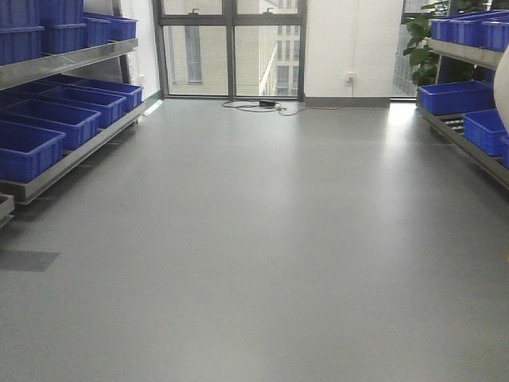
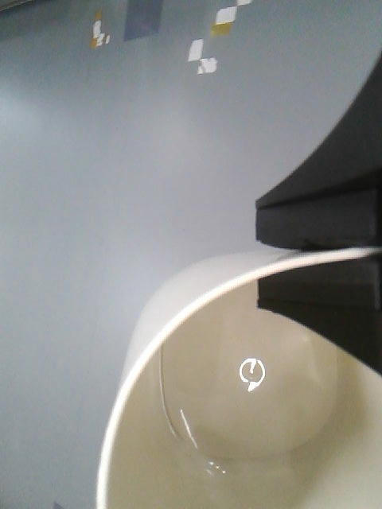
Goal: Move white bin to right shelf second layer
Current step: 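Drive across the room holding the bin toward the blue-crate shelf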
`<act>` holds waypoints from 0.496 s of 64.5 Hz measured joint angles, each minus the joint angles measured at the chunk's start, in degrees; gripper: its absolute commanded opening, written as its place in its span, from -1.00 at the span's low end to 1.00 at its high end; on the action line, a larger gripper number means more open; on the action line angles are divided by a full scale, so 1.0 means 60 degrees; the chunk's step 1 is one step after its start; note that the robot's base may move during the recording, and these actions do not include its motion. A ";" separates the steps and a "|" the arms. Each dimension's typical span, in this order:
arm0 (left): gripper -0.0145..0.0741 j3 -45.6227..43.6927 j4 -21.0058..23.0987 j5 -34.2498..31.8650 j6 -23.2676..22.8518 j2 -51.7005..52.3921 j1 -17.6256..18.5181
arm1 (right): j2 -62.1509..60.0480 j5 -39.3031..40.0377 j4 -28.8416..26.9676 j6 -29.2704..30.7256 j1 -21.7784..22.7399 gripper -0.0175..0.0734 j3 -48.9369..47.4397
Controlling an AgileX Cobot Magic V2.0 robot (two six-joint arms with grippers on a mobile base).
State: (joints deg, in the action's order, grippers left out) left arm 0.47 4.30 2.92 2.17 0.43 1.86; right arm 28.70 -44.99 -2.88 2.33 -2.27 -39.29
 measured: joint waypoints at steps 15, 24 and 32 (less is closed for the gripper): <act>-0.48 0.0000 0.0000 0.0000 0.0000 0.0000 0.0000 | 0.0000 0.0000 0.0000 0.0000 0.0000 -0.50 0.0000; -0.48 0.0000 0.0000 0.0000 0.0000 0.0000 0.0000 | 0.0000 0.0000 0.0000 0.0000 0.0000 -0.50 0.0000; -0.48 0.0000 0.0000 0.0000 0.0000 0.0000 0.0000 | 0.0000 0.0000 0.0000 0.0000 0.0000 -0.50 0.0000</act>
State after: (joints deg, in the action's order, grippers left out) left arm 0.47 4.30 2.92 2.17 0.43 1.86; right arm 28.70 -44.99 -2.88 2.33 -2.27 -39.29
